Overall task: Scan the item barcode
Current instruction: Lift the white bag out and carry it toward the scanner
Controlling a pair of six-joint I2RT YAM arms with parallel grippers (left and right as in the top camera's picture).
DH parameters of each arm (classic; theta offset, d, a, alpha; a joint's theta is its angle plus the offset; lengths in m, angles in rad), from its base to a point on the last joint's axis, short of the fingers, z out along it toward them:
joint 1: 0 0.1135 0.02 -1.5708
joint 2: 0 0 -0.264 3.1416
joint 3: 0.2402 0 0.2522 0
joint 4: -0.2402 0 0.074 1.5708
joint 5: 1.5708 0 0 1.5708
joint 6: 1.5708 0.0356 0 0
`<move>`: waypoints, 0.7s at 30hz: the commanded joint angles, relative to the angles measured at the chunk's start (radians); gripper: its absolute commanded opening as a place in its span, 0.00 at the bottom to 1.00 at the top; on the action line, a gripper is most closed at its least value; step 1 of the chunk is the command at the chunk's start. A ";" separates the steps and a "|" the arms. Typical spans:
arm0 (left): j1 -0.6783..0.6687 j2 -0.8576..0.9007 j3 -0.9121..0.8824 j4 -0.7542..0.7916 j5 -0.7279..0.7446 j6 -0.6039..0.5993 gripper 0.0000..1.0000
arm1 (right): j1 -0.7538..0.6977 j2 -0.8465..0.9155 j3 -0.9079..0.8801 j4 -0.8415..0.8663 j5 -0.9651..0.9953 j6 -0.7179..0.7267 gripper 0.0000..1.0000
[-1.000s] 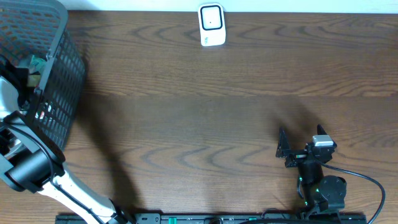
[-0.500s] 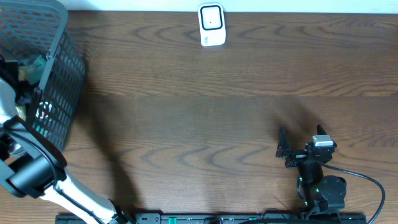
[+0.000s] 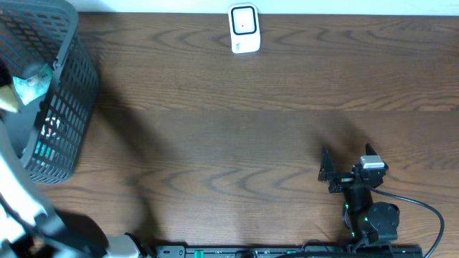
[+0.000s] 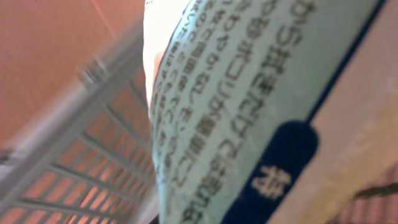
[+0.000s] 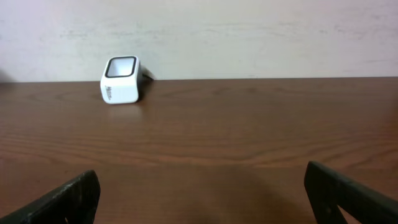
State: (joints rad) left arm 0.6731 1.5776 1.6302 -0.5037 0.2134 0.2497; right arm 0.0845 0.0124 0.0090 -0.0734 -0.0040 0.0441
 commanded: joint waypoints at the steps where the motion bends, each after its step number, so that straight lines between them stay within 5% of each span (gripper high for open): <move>1: 0.003 -0.127 0.006 0.032 0.076 -0.217 0.07 | 0.008 -0.006 -0.004 -0.002 -0.002 -0.008 0.99; 7: -0.020 -0.293 0.006 0.031 0.115 -0.437 0.07 | 0.008 -0.006 -0.004 -0.002 -0.002 -0.008 0.99; 15: -0.185 -0.394 0.006 -0.014 0.454 -0.760 0.07 | 0.008 -0.006 -0.004 -0.002 -0.002 -0.008 0.99; 21: -0.359 -0.386 0.006 -0.148 0.481 -0.785 0.07 | 0.008 -0.006 -0.004 -0.002 -0.002 -0.008 0.99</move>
State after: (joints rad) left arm 0.3840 1.1892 1.6302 -0.6277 0.6220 -0.4702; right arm 0.0845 0.0124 0.0090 -0.0734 -0.0040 0.0441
